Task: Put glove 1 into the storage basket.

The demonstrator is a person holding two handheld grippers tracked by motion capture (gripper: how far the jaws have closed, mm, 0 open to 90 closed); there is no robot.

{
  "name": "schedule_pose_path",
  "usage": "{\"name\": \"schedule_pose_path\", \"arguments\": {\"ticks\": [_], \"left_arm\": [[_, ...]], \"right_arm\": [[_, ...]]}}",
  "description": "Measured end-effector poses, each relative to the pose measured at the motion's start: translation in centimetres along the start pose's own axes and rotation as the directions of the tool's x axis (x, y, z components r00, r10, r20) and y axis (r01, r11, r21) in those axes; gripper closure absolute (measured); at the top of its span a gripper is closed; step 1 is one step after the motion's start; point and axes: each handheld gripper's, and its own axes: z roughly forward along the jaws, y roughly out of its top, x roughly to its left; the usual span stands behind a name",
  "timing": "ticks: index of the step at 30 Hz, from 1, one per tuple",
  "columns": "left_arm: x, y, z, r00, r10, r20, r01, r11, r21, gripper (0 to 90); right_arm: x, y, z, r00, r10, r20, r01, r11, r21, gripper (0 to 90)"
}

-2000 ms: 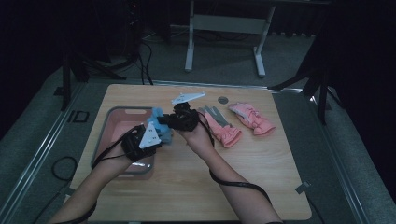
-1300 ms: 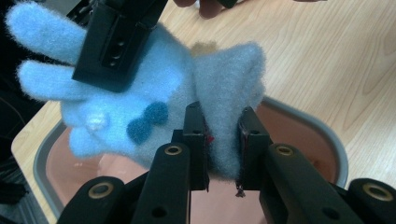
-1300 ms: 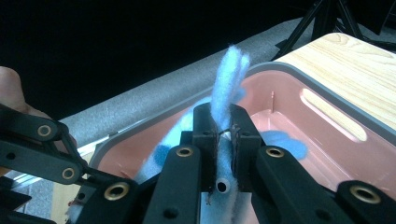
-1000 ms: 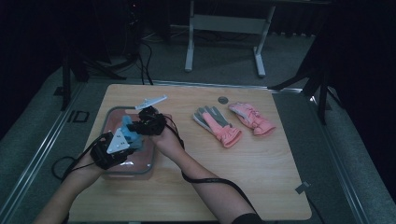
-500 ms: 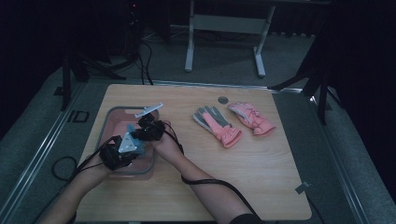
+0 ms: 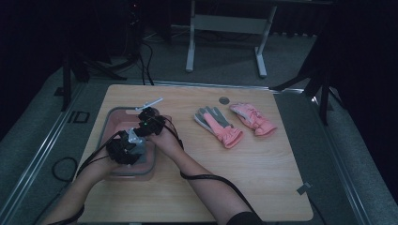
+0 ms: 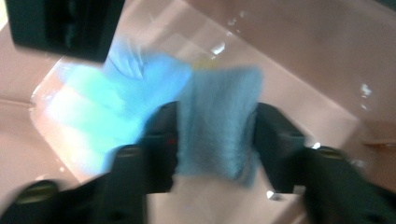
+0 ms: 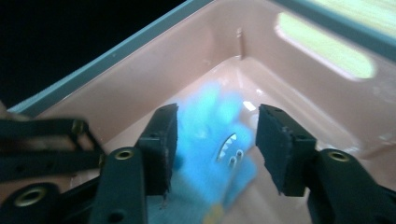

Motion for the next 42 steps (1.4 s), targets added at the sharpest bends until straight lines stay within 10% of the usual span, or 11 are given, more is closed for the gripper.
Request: {"name": "schedule_pose_path", "arguments": {"ticks": [11, 16, 17, 18, 25, 28, 32, 42], "left_arm": [[1.0, -0.9, -1.2, 0.9877, -0.151, -0.041, 0.146, 0.9838, -0.104, 14.0], [1.2, -2.2, -3.8, 0.9702, -0.232, -0.068, 0.202, 0.9321, -0.301, 12.6], [1.2, -2.2, -3.8, 0.9702, -0.232, -0.068, 0.202, 0.9321, -0.301, 12.6], [1.1, -2.6, -4.6, 0.9632, -0.264, -0.049, 0.232, 0.9091, -0.346, 12.6], [-0.5, -2.7, -5.7, 0.9544, -0.298, -0.021, 0.265, 0.8771, -0.401, 8.1], [-1.6, -2.3, -5.7, 0.9549, -0.295, 0.036, 0.28, 0.8563, -0.434, 6.4], [-3.1, -1.5, -5.2, 0.9629, -0.266, 0.048, 0.259, 0.8595, -0.441, 6.1], [-5.9, 0.0, -5.5, 0.9693, -0.237, 0.066, 0.236, 0.8196, -0.522, 6.1]], "right_arm": [[-0.9, -0.6, -3.3, 0.9946, 0.032, -0.099, -0.04, 0.9959, -0.082, 26.3], [-1.0, -1.3, -4.9, 0.9938, 0.03, -0.107, -0.042, 0.9928, -0.113, 24.9], [-1.0, -1.4, -5.1, 0.9944, 0.023, -0.103, -0.034, 0.9933, -0.11, 22.9], [-1.0, -1.5, -5.4, 0.9943, 0.016, -0.105, -0.028, 0.993, -0.114, 21.4], [-1.1, -2.3, -7.2, 0.9935, -0.032, -0.11, 0.015, 0.9881, -0.153, 17.8], [-1.0, -3.0, -8.1, 0.9925, -0.079, -0.093, 0.063, 0.9836, -0.169, 16.7], [-1.0, -3.9, -9.1, 0.9897, -0.132, -0.055, 0.121, 0.978, -0.17, 14.7], [-1.8, -5.9, -11.5, 0.9905, -0.119, -0.068, 0.105, 0.9773, -0.184, 14.5]]}}
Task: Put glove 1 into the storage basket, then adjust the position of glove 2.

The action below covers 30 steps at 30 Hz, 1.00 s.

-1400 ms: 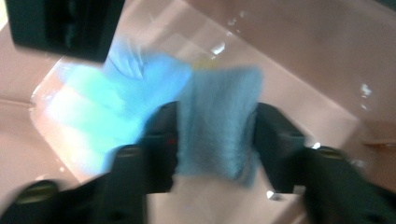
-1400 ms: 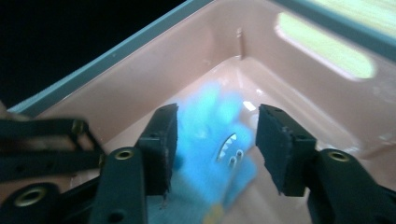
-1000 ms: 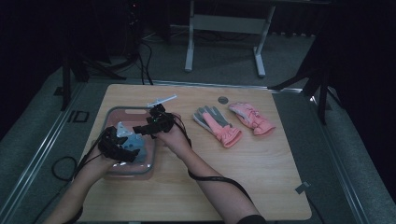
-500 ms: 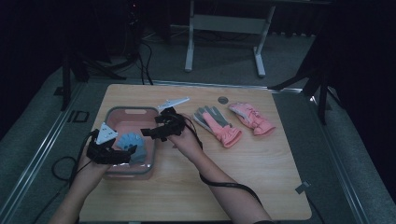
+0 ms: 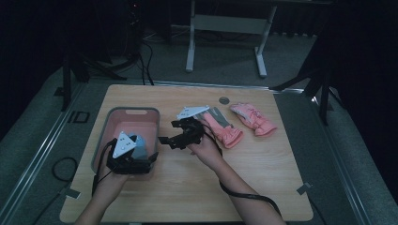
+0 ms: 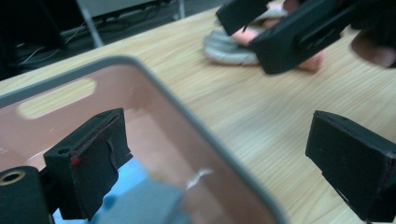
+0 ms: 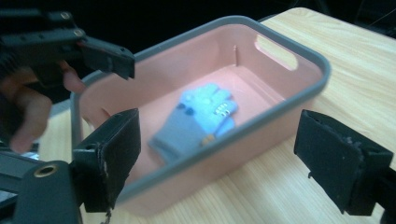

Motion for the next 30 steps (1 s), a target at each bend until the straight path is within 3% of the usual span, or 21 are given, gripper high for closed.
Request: {"name": "schedule_pose_path", "arguments": {"ticks": [4, 5, 12, 19, 23, 27, 30], "left_arm": [[-1.2, 0.1, 0.5, 0.9994, 0.009, 0.034, -0.008, 0.9998, -0.015, 6.1], [-1.9, 0.2, 1.0, 0.998, 0.013, 0.061, -0.012, 0.9998, -0.016, 6.1], [-3.7, 0.5, 2.0, 0.9923, 0.027, 0.121, -0.024, 0.9995, -0.02, 6.1], [-6.8, 0.7, 3.7, 0.9784, 0.047, 0.201, -0.043, 0.9988, -0.024, 6.1], [-7.7, 0.4, 4.8, 0.9731, 0.048, 0.225, -0.046, 0.9988, -0.016, 6.1], [-8.7, 0.0, 5.6, 0.9649, 0.046, 0.259, -0.042, 0.9989, -0.018, 6.1], [-9.6, -0.6, 6.3, 0.9574, 0.052, 0.284, -0.046, 0.9985, -0.029, 6.1]], "right_arm": [[-0.6, -1.4, -1.7, 0.9993, -0.019, 0.031, 0.019, 0.9998, -0.005, 14.3], [-0.8, -1.7, -2.1, 0.9991, -0.016, 0.038, 0.016, 0.9999, -0.005, 14.4], [-2.1, -3.2, -3.9, 0.9974, 0.008, 0.071, -0.008, 0.9999, 0.007, 14.6], [-3.8, -5.4, -6.6, 0.9948, 0.029, 0.097, -0.03, 0.9995, 0.008, 14.0], [-4.4, -6.0, -7.6, 0.9915, 0.052, 0.119, -0.054, 0.9985, 0.009, 13.2], [-5.0, -6.7, -8.8, 0.9897, 0.037, 0.138, -0.038, 0.9992, 0.009, 10.9], [-6.1, -7.5, -10.0, 0.9858, 0.046, 0.162, -0.046, 0.9989, -0.002, 16.1]]}}
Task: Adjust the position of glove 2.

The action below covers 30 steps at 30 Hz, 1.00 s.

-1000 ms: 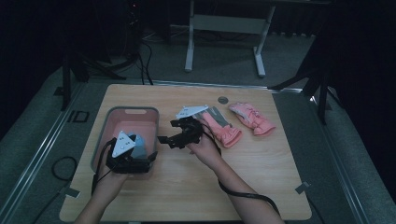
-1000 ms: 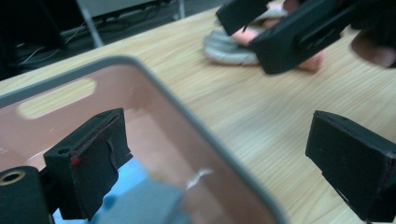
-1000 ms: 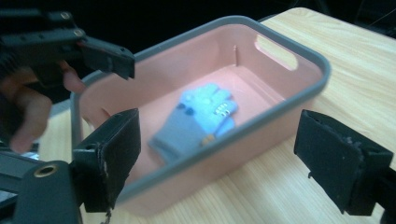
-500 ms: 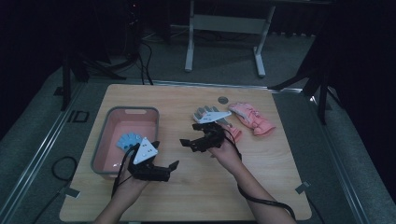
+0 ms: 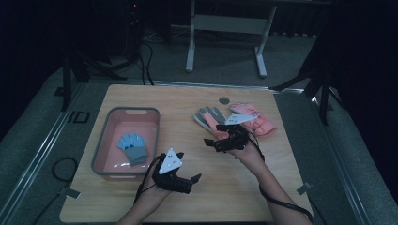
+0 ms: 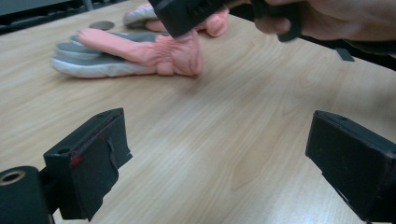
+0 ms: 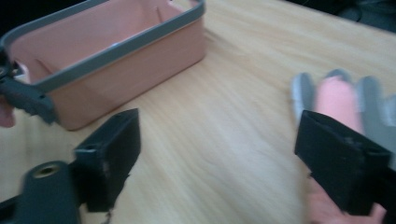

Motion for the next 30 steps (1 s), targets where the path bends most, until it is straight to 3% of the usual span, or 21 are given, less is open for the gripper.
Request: {"name": "schedule_pose_path", "arguments": {"ticks": [2, 3, 4, 6, 7, 8, 9, 11, 12, 13, 17, 22, 30], "left_arm": [[-0.2, -0.2, 0.2, 1.0, 0.003, 0.008, -0.003, 1.0, -0.003, 6.1], [-0.3, -0.5, 0.5, 0.9999, 0.003, 0.014, -0.003, 1.0, -0.003, 6.1], [-0.5, -1.0, 0.8, 0.9994, 0.001, 0.034, 0.0, 1.0, -0.01, 6.1], [-0.8, -1.5, 1.2, 0.999, 0.004, 0.045, -0.004, 1.0, -0.004, 6.1], [-0.9, -1.8, 1.4, 0.9988, -0.003, 0.049, 0.003, 1.0, -0.008, 6.1], [-0.9, -1.8, 1.4, 0.9988, -0.003, 0.049, 0.003, 1.0, -0.008, 6.1], [-1.0, -2.1, 1.6, 0.9986, -0.012, 0.052, 0.012, 0.9999, -0.008, 6.1], [-1.0, -2.3, 1.7, 0.9984, -0.016, 0.054, 0.016, 0.9998, -0.007, 6.0], [-1.1, -2.8, 1.9, 0.9981, -0.022, 0.057, 0.022, 0.9997, -0.005, 6.0], [-1.2, -2.9, 1.9, 0.9983, -0.023, 0.053, 0.023, 0.9997, -0.002, 6.1], [-1.2, -3.4, 1.9, 0.9981, -0.04, 0.047, 0.041, 0.999, -0.02, 6.1], [-1.4, -3.9, 1.9, 0.9983, -0.04, 0.043, 0.041, 0.9987, -0.03, 6.1], [-1.4, -4.3, 2.0, 0.9968, -0.056, 0.057, 0.058, 0.998, -0.025, 6.1]], "right_arm": [[-0.8, -0.3, -0.6, 0.9989, -0.013, 0.044, 0.014, 0.9997, -0.018, 23.9], [-0.8, -0.3, -0.6, 0.9989, -0.013, 0.044, 0.014, 0.9997, -0.018, 23.9], [-1.8, -0.7, -1.4, 0.993, -0.019, 0.117, 0.021, 0.9996, -0.021, 38.6], [-2.8, -1.0, -1.8, 0.9871, -0.003, 0.16, 0.007, 0.9997, -0.024, 44.0], [-3.4, -1.1, -2.1, 0.9852, 0.008, 0.171, -0.004, 0.9997, -0.025, 51.9], [-3.4, -1.1, -2.1, 0.9852, 0.008, 0.171, -0.004, 0.9997, -0.025, 51.9], [-4.8, -1.3, -2.5, 0.9848, 0.028, 0.172, -0.025, 0.9996, -0.015, 56.1], [-4.8, -1.3, -2.5, 0.9848, 0.028, 0.172, -0.025, 0.9996, -0.015, 56.1], [-5.2, -1.3, -2.5, 0.9837, 0.029, 0.177, -0.027, 0.9995, -0.013, 56.0], [-7.1, -1.3, -2.5, 0.9801, 0.051, 0.192, -0.051, 0.9987, -0.007, 54.5], [-8.1, -1.3, -1.9, 0.9818, 0.056, 0.182, -0.056, 0.9984, -0.003, 54.4], [-9.0, -1.2, 0.4, 0.9804, 0.029, 0.195, -0.035, 0.999, 0.029, 56.4], [-10.7, -1.8, 4.1, 0.9721, 0.036, 0.232, -0.068, 0.9894, 0.129, 58.4]]}}
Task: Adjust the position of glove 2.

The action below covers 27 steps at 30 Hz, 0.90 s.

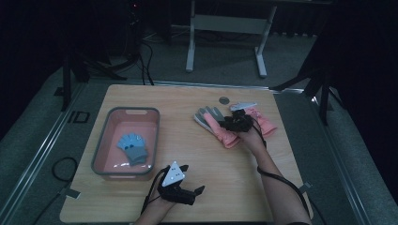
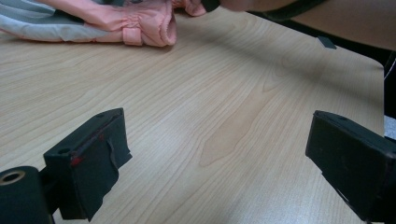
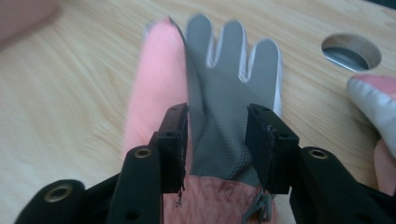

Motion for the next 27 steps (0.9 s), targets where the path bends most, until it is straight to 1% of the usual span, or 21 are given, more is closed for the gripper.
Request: {"name": "schedule_pose_path", "arguments": {"ticks": [1, 2, 4, 5, 7, 8, 10, 11, 14, 15, 17, 18, 20, 22, 23, 24, 27], "left_arm": [[0.0, 0.0, 0.0, 1.0, -0.002, 0.001, 0.002, 1.0, -0.002, 6.1], [0.0, 0.0, 0.0, 1.0, -0.001, 0.002, 0.001, 1.0, -0.003, 6.1], [-0.1, 0.0, -0.1, 1.0, 0.001, 0.004, -0.001, 1.0, -0.007, 6.1], [-0.1, 0.0, -0.1, 1.0, 0.001, 0.005, -0.001, 1.0, -0.007, 6.1], [-0.1, 0.0, -0.1, 1.0, 0.004, 0.004, -0.004, 1.0, -0.003, 6.1], [-0.1, 0.0, -0.1, 1.0, 0.005, 0.004, -0.005, 1.0, -0.005, 6.1], [-0.2, 0.0, -0.1, 0.9999, 0.012, 0.002, -0.012, 0.9999, -0.004, 6.1], [-0.2, 0.0, -0.2, 0.9999, 0.016, 0.002, -0.016, 0.9998, -0.006, 6.1], [-0.2, 0.1, -0.2, 0.9999, 0.014, 0.001, -0.014, 0.9998, -0.013, 6.0], [-0.2, 0.1, -0.2, 0.9999, 0.013, -0.001, -0.013, 0.9998, -0.016, 6.1], [-0.1, 0.1, -0.2, 0.9999, 0.012, -0.002, -0.012, 0.9998, -0.014, 6.1], [-0.1, 0.0, -0.2, 0.9999, 0.011, -0.005, -0.011, 0.9998, -0.019, 6.1], [-0.1, 0.0, -0.2, 0.9999, 0.014, -0.008, -0.014, 0.9998, -0.015, 6.0], [-0.2, 0.0, -0.1, 0.9998, 0.016, -0.01, -0.016, 0.9998, -0.015, 6.1], [-0.2, 0.0, -0.2, 0.9997, 0.021, -0.014, -0.021, 0.9997, -0.015, 6.0], [-0.2, 0.0, -0.2, 0.9997, 0.021, -0.014, -0.021, 0.9997, -0.015, 6.0], [-0.3, 0.0, -0.1, 0.9988, 0.041, -0.028, -0.041, 0.999, -0.015, 6.0]], "right_arm": [[0.0, -0.1, 0.4, 0.9999, -0.005, 0.012, 0.005, 0.9999, 0.014, 58.5], [0.0, -0.1, 0.4, 0.9999, -0.005, 0.012, 0.005, 0.9999, 0.014, 58.5], [0.2, -0.1, 0.9, 0.9996, -0.006, 0.026, 0.005, 0.9995, 0.031, 59.7], [0.4, -0.1, 1.1, 0.9986, -0.022, 0.048, 0.02, 0.999, 0.041, 60.4], [0.7, -0.2, 1.5, 0.9959, -0.057, 0.07, 0.053, 0.9967, 0.061, 61.7], [0.9, -0.3, 1.6, 0.9949, -0.063, 0.079, 0.058, 0.9961, 0.066, 62.8], [0.9, -0.4, 1.7, 0.9946, -0.063, 0.083, 0.057, 0.9963, 0.064, 64.0], [0.7, -0.6, 1.7, 0.9949, -0.059, 0.082, 0.054, 0.9965, 0.063, 67.9], [0.7, -0.7, 1.8, 0.9954, -0.049, 0.083, 0.045, 0.9974, 0.057, 69.8], [0.7, -0.8, 1.7, 0.9954, -0.048, 0.083, 0.044, 0.9975, 0.055, 75.2], [0.7, -0.8, 1.7, 0.9954, -0.048, 0.083, 0.044, 0.9975, 0.055, 75.2], [0.9, -0.7, 1.7, 0.9952, -0.043, 0.088, 0.038, 0.9974, 0.061, 81.8], [1.0, -0.6, 1.6, 0.9949, -0.03, 0.096, 0.024, 0.9976, 0.065, 85.8], [1.1, -0.5, 1.3, 0.9949, 0.003, 0.101, -0.009, 0.9983, 0.058, 87.8], [1.1, -0.3, 1.1, 0.9943, 0.033, 0.102, -0.038, 0.9979, 0.052, 88.2], [1.2, -0.2, 0.9, 0.9927, 0.068, 0.1, -0.072, 0.9964, 0.043, 88.4], [2.0, 0.0, -0.1, 0.9841, 0.117, 0.133, -0.122, 0.9922, 0.026, 88.7]]}}
